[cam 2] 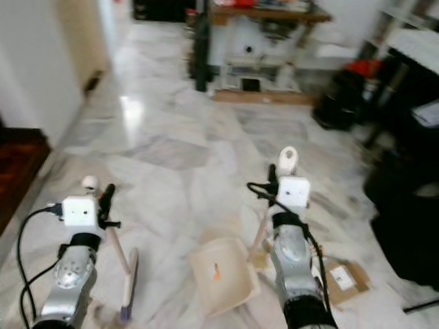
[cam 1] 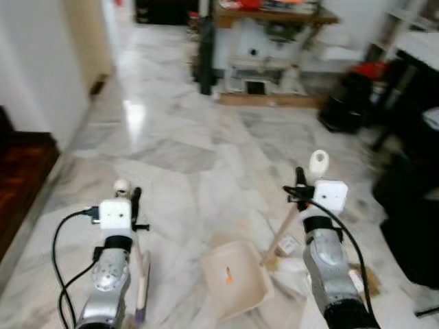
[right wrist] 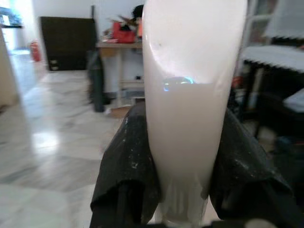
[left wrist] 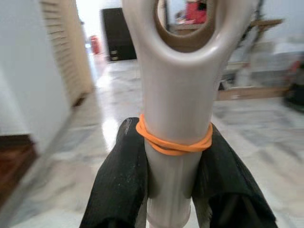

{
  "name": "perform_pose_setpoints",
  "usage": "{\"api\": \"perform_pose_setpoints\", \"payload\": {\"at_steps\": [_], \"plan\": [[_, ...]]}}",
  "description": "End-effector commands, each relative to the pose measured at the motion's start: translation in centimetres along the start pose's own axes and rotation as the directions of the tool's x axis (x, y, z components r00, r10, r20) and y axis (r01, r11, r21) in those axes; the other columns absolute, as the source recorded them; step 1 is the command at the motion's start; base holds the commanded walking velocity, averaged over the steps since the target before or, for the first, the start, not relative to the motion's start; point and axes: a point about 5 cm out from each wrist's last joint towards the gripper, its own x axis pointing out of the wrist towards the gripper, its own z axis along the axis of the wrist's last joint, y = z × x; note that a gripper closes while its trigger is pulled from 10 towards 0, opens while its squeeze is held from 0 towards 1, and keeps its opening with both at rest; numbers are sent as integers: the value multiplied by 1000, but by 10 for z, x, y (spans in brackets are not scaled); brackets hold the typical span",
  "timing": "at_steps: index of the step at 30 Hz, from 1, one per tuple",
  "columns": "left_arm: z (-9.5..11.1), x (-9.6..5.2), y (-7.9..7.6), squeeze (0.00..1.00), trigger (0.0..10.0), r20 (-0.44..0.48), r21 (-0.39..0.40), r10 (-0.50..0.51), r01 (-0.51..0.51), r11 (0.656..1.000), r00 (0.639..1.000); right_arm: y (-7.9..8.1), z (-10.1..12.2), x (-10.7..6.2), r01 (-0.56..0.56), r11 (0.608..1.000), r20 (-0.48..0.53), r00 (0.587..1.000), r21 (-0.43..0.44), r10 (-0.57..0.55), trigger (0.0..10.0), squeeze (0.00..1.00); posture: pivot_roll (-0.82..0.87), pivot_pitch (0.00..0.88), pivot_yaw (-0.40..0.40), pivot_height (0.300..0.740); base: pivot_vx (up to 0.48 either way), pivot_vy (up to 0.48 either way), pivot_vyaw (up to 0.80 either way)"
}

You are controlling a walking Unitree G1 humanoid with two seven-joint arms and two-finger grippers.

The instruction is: Sweep floor

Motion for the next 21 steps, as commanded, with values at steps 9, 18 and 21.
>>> {"api": "perform_pose_setpoints", "payload": {"at_steps": [9,18,21], "plan": [[8,5,2,0,10000,41,2,-1,1,1000,999,3,12,6,-4,1000,54,999,1,4,10000,0,104,0,-53,740,0,0,-800],[7,4,3,0,10000,37,4,3,-3,1000,999,3,11,5,-3,1000,52,999,1,3,10000,0,107,0,-53,740,0,0,-795],[8,4,4,0,10000,39,4,3,-3,1000,999,4,12,5,-2,1000,63,998,-1,2,10000,0,107,0,-52,740,0,0,0]]}}
